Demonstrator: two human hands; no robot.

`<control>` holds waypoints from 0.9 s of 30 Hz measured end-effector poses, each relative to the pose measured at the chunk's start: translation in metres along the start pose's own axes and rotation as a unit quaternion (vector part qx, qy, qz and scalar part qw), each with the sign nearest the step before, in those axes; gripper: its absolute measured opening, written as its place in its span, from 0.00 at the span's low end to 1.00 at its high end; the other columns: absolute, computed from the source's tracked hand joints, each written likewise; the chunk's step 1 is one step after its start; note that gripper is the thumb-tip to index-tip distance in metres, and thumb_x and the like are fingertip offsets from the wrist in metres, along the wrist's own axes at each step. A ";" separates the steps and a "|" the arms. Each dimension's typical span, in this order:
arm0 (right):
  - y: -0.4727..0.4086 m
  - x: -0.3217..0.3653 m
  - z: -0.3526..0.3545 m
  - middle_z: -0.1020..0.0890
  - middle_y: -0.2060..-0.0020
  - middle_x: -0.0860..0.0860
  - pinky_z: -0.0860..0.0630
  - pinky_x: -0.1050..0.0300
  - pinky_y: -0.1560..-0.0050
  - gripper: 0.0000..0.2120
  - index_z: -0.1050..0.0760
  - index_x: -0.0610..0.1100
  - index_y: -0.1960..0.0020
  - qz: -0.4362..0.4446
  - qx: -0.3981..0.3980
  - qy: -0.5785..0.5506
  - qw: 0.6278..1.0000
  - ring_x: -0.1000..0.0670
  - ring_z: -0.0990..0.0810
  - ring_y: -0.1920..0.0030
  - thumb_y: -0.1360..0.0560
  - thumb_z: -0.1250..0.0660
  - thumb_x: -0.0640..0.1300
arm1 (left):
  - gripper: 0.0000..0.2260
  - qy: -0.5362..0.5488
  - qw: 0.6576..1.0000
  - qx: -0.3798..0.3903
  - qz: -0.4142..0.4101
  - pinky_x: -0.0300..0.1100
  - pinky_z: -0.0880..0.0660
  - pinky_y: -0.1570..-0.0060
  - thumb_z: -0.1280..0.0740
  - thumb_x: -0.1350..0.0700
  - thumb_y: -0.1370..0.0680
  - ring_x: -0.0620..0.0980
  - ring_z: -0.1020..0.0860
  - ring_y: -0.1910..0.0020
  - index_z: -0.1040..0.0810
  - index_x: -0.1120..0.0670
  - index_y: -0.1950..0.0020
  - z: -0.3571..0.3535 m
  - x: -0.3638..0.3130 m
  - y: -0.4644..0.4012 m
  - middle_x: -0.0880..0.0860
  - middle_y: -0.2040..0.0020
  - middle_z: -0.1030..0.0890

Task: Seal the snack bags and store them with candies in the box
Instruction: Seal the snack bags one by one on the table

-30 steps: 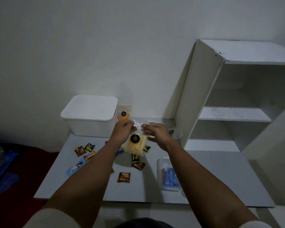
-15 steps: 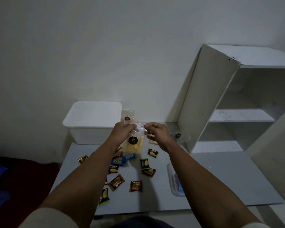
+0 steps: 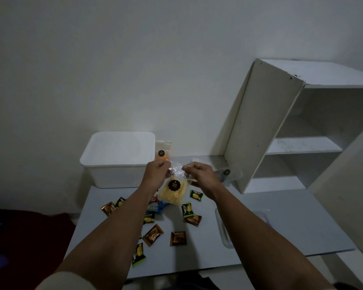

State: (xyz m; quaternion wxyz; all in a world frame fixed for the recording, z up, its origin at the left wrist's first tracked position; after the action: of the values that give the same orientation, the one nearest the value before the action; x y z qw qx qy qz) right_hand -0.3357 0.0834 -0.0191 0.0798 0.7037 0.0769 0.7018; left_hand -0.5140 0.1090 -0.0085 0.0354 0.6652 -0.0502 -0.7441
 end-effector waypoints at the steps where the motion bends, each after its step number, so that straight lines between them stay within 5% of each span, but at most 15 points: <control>1: -0.001 0.001 -0.001 0.18 0.60 0.48 0.21 0.50 0.48 0.03 0.18 0.44 0.55 0.001 0.000 0.000 1.000 0.50 0.19 0.57 0.23 0.28 0.43 | 0.11 0.017 1.000 0.005 0.009 0.47 0.19 0.52 0.37 0.61 0.19 0.51 0.21 0.62 0.19 0.64 0.56 -0.001 0.001 -0.001 0.59 0.61 0.19; 13: -0.011 0.014 -0.021 0.21 0.66 0.49 0.27 0.58 0.60 0.07 0.21 0.42 0.57 0.035 0.062 0.037 0.997 0.54 0.23 0.67 0.22 0.28 0.43 | 0.12 -0.027 0.999 0.016 -0.030 0.44 0.19 0.51 0.36 0.54 0.17 0.49 0.18 0.59 0.16 0.61 0.50 0.003 0.000 -0.007 0.58 0.56 0.15; 20: -0.022 0.014 -0.019 0.17 0.63 0.49 0.24 0.56 0.56 0.08 0.19 0.43 0.57 0.032 0.044 0.066 0.996 0.55 0.20 0.65 0.23 0.27 0.47 | 0.08 -0.068 0.996 0.034 -0.050 0.49 0.19 0.47 0.34 0.56 0.18 0.49 0.17 0.59 0.18 0.52 0.56 -0.003 -0.011 -0.021 0.53 0.60 0.16; 27: -0.029 0.016 -0.010 0.20 0.68 0.52 0.27 0.56 0.59 0.09 0.21 0.45 0.61 0.049 0.020 0.058 0.997 0.55 0.23 0.68 0.23 0.27 0.44 | 0.08 -0.062 0.997 0.030 -0.044 0.53 0.19 0.44 0.33 0.57 0.18 0.49 0.17 0.58 0.16 0.59 0.50 -0.015 -0.009 -0.022 0.55 0.59 0.15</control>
State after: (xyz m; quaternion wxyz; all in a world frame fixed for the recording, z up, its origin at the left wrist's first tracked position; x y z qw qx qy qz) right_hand -0.3458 0.1153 -0.0102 0.0263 0.6661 0.0613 0.7429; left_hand -0.4979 0.1315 -0.0036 -0.0205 0.6198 -0.0450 -0.7832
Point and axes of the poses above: each hand's wrist, its own y-axis away from the middle knuckle, its own z-axis out of the back of the hand, x = y × z, the point moved 9 cm from there along -y, towards the middle knuckle
